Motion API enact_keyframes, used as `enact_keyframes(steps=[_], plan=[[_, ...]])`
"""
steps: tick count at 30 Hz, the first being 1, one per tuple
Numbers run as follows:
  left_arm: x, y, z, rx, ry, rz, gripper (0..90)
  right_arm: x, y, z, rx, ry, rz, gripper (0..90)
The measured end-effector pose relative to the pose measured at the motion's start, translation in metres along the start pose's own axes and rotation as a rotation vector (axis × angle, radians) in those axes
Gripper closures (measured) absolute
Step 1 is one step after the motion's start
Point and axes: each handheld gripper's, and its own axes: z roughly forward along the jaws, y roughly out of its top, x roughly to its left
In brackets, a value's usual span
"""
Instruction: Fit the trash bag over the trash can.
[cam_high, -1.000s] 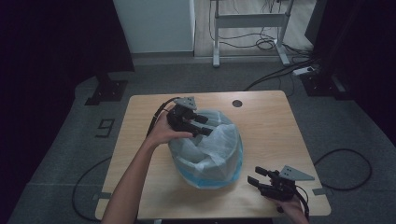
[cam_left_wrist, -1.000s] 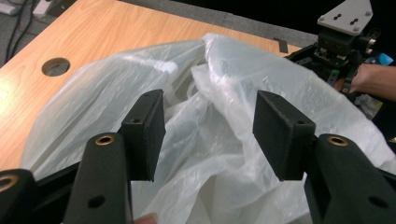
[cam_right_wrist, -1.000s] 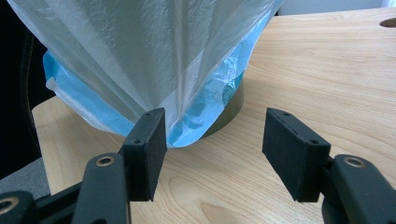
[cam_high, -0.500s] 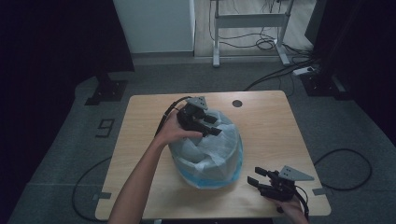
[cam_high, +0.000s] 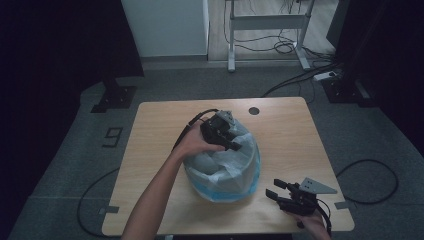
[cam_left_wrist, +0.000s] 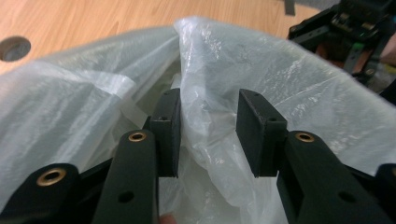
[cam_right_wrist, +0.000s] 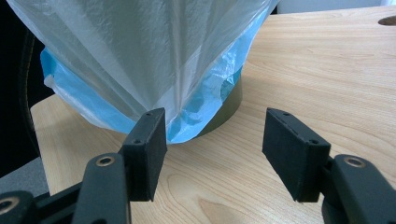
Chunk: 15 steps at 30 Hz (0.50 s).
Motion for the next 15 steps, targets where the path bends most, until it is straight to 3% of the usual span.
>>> enact_keyframes(steps=[10,15], plan=[[-0.003,0.000,0.013,0.065,0.012,0.000,59.5,0.000,0.000,0.001,0.007,0.000,-0.004,39.0],[-0.002,-0.002,0.002,0.014,0.042,-0.007,49.3,0.000,0.000,0.000,0.010,-0.003,-0.005,38.9]])
